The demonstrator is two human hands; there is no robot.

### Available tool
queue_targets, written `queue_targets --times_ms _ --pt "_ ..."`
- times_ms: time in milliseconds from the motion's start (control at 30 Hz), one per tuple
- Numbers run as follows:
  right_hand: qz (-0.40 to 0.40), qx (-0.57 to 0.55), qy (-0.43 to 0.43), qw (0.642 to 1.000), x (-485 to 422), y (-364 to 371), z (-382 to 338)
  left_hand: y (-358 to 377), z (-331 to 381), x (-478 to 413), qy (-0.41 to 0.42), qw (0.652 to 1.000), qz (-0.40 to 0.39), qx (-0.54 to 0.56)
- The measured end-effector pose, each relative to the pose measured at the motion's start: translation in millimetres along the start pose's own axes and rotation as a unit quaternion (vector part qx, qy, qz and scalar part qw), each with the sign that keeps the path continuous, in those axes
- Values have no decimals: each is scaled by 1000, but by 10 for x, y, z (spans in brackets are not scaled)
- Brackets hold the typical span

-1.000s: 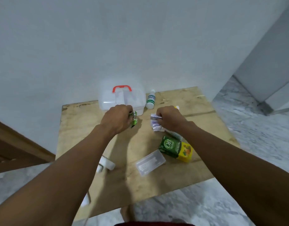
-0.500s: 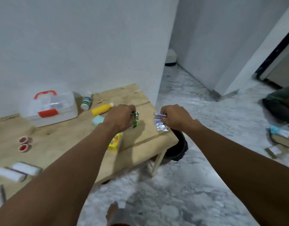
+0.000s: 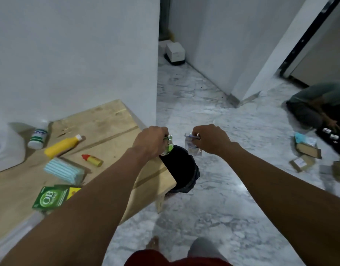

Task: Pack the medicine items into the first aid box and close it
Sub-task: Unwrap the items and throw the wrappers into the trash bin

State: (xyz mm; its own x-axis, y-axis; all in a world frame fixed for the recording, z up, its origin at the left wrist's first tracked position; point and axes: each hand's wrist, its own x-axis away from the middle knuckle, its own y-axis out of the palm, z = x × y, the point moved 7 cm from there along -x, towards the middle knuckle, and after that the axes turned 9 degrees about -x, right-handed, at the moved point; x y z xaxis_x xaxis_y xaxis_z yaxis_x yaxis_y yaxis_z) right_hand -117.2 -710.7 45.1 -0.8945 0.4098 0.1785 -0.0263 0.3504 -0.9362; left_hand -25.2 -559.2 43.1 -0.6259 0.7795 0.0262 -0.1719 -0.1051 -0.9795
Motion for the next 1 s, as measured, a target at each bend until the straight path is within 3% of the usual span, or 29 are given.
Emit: queue_targets --times_ms 267,533,700,1000 --pt "-98 -11 -53 994 -824 439 597 754 185 -674 -67 995 -74 28" --pt "-227 5 -100 969 -1675 1350 1453 2077 255 -1153 -249 953 -167 38" --pt "-268 -7 -128 955 -2106 2198 1855 2973 144 -1273 -349 923 -148 65" --pt "-303 -14 -195 933 -2711 4086 2155 4709 -367 -1557 -356 925 -123 51"
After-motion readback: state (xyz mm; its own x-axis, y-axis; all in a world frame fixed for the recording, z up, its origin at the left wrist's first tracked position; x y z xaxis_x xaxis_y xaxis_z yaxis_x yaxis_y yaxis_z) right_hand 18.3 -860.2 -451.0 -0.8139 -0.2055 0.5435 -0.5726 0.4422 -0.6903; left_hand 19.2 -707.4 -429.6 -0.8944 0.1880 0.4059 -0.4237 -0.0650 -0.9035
